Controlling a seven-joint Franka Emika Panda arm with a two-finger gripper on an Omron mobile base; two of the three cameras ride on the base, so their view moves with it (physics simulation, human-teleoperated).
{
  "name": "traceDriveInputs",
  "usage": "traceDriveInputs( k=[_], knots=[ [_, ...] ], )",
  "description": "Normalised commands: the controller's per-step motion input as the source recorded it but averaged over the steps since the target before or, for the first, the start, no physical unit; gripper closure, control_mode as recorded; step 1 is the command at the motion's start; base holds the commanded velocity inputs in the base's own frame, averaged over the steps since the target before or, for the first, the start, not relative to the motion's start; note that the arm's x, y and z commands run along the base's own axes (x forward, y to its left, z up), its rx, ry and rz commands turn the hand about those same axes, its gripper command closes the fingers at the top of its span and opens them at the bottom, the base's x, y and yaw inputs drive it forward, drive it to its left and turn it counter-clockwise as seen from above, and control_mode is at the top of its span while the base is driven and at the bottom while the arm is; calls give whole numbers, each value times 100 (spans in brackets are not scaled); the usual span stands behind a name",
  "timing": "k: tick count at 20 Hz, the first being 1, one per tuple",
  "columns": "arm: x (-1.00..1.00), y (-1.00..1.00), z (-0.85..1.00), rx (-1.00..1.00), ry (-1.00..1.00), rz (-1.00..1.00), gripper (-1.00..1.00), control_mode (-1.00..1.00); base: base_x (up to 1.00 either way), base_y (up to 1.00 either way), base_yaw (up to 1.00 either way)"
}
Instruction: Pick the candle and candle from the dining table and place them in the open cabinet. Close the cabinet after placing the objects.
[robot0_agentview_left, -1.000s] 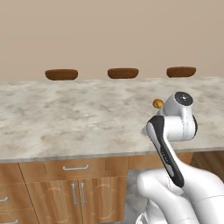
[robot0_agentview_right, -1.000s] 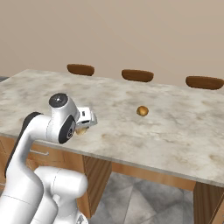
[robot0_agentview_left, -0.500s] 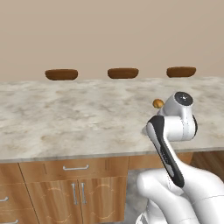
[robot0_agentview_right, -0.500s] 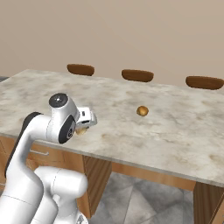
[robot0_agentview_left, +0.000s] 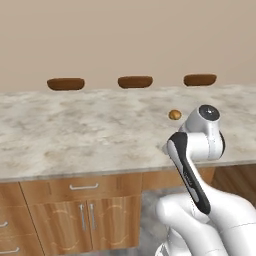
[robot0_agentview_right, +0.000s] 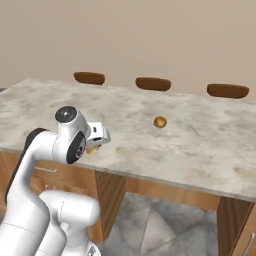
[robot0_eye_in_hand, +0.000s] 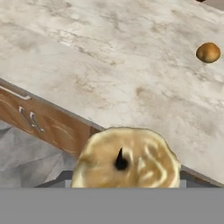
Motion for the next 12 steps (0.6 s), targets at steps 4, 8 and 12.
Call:
traceDriveInputs(
  k=[4, 8, 12],
  knots=[
    [0, 0, 0, 0, 0, 0, 100, 100, -60, -16, -16],
    [0, 0, 0, 0, 0, 0, 100, 100, -20, -1, -63],
    [0, 0, 0, 0, 0, 0, 100, 100, 0, 6, -99]
  ],
)
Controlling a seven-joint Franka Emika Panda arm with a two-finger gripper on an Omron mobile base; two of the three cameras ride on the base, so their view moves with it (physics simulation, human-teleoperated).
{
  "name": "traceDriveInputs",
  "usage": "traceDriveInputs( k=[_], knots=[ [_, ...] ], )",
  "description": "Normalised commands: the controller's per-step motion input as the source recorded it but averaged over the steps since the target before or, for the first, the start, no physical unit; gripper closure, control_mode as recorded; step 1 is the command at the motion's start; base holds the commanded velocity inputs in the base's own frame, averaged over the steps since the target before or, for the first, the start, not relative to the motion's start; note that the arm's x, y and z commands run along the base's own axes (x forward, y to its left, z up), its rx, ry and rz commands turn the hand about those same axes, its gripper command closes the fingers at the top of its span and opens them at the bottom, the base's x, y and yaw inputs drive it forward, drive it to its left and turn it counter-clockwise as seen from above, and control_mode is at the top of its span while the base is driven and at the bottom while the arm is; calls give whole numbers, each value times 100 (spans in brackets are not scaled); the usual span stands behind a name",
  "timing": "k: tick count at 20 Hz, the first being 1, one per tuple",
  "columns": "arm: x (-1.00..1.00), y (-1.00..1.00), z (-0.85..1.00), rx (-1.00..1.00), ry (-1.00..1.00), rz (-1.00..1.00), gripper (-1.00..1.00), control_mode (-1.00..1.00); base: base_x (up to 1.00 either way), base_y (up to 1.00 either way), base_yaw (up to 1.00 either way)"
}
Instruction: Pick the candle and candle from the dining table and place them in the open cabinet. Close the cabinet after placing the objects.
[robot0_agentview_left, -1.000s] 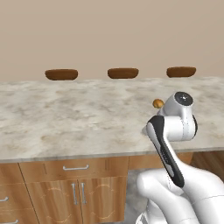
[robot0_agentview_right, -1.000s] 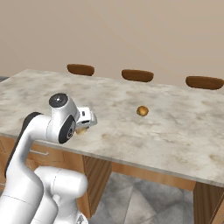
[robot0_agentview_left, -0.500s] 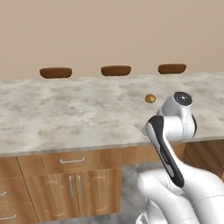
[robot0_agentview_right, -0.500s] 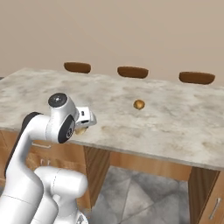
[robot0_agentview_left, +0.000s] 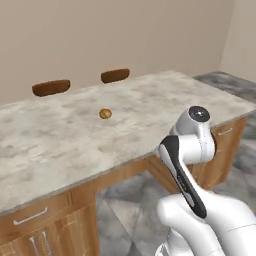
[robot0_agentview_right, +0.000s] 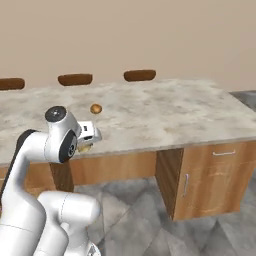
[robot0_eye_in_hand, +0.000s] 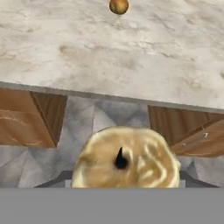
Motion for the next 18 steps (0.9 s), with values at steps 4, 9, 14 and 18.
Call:
traceDriveInputs(
  k=[4, 9, 14, 18],
  knots=[
    [0, 0, 0, 0, 0, 0, 100, 100, 0, 5, -100],
    [0, 0, 0, 0, 0, 0, 100, 100, 0, 3, -97],
    [0, 0, 0, 0, 0, 0, 100, 100, 0, -7, -73],
    [0, 0, 0, 0, 0, 0, 100, 100, 28, -2, -57]
  ],
)
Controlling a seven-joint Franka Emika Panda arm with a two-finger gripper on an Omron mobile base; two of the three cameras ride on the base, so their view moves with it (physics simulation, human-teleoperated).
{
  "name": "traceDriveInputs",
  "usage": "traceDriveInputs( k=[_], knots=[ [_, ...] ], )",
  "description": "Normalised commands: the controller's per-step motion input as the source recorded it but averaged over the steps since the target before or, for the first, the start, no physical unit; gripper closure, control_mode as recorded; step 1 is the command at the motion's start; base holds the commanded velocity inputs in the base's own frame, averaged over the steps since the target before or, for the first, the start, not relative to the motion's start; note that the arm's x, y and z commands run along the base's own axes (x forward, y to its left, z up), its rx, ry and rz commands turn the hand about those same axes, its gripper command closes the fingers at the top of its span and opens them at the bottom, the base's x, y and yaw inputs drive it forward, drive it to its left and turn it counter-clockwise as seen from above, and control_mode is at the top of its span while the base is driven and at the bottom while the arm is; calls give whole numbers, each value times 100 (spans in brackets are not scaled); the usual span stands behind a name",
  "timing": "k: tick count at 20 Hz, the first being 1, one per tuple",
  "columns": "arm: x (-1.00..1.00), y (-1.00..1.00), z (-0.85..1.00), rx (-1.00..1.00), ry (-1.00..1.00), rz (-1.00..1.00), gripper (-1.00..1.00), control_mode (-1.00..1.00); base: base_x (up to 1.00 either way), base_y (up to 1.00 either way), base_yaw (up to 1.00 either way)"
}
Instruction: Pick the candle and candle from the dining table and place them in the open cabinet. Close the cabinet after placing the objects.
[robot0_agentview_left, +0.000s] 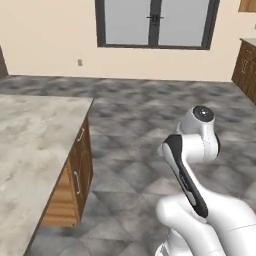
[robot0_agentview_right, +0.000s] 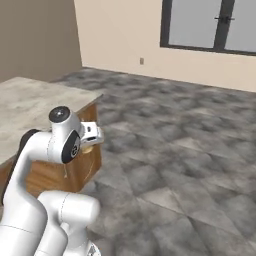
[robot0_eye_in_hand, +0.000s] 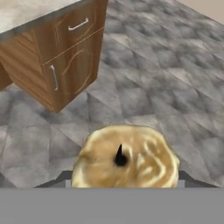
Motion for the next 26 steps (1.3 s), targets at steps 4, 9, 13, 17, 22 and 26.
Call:
traceDriveInputs(
  k=[4, 9, 13, 17, 22, 26],
  knots=[
    [0, 0, 0, 0, 0, 0, 100, 100, 44, 0, -45],
    [0, 0, 0, 0, 0, 0, 100, 100, 62, 3, -25],
    [0, 0, 0, 0, 0, 0, 100, 100, 65, 4, -21],
    [0, 0, 0, 0, 0, 0, 100, 100, 67, 7, -19],
    [0, 0, 0, 0, 0, 0, 100, 100, 66, 9, -19],
    [0, 0, 0, 0, 0, 0, 100, 100, 65, 9, -20]
  ],
)
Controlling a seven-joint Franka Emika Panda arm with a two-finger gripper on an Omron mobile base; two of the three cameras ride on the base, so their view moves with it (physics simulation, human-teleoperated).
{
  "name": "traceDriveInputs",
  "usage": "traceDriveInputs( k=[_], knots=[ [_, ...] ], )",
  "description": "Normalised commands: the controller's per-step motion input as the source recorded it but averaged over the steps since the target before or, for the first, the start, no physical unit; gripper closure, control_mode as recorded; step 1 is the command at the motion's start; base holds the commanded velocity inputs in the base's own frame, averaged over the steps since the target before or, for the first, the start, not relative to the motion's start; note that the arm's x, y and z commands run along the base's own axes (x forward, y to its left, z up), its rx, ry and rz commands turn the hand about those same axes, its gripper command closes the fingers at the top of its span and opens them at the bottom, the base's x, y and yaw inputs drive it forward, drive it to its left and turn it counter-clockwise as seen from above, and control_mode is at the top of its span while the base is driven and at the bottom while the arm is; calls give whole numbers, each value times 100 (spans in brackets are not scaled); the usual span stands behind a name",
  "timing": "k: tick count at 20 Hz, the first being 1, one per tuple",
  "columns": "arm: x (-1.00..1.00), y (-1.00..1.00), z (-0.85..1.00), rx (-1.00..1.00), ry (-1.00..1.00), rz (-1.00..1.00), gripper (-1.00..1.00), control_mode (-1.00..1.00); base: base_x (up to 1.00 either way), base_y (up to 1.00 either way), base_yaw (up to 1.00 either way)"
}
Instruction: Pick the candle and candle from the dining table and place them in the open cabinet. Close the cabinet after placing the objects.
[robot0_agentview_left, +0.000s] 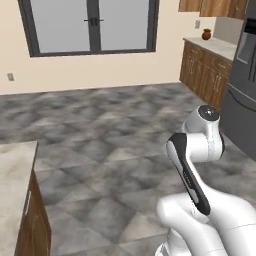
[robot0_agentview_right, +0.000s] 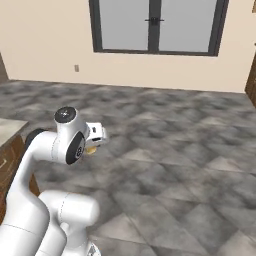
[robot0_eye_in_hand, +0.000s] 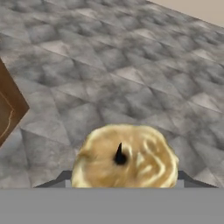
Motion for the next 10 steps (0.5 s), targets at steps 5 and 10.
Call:
traceDriveInputs(
  k=[5, 10],
  knots=[
    [0, 0, 0, 0, 0, 0, 100, 100, 64, 9, -22],
    [0, 0, 0, 0, 0, 0, 100, 100, 64, 9, -22]
  ],
)
